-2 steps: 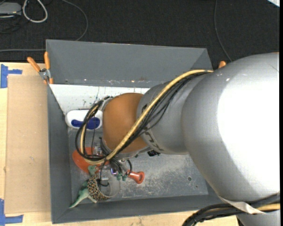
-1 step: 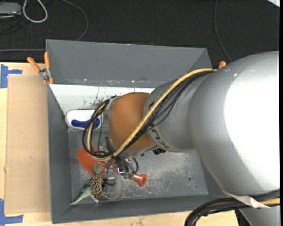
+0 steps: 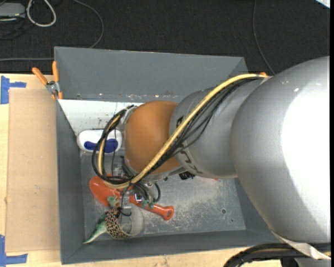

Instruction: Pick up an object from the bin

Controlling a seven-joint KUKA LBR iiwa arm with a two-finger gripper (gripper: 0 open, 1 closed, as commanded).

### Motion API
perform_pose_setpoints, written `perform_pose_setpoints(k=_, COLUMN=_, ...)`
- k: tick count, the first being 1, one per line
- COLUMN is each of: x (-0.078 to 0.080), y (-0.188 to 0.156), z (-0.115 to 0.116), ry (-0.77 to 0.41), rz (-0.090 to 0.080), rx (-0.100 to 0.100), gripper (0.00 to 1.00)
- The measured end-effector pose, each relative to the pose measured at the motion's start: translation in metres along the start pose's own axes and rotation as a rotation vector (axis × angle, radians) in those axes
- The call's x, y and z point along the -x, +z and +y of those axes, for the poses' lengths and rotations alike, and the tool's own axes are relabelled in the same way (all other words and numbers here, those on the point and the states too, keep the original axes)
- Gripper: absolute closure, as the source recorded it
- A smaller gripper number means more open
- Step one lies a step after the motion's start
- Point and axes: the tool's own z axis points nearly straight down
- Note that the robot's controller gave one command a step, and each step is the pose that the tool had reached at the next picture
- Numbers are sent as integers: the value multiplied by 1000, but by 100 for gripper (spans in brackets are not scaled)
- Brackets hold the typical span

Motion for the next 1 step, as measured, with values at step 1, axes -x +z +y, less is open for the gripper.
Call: perform_pose_setpoints(k=1, x=-5, y=23, z=-29, ry=0, rz=9, rx=-6, gripper=100)
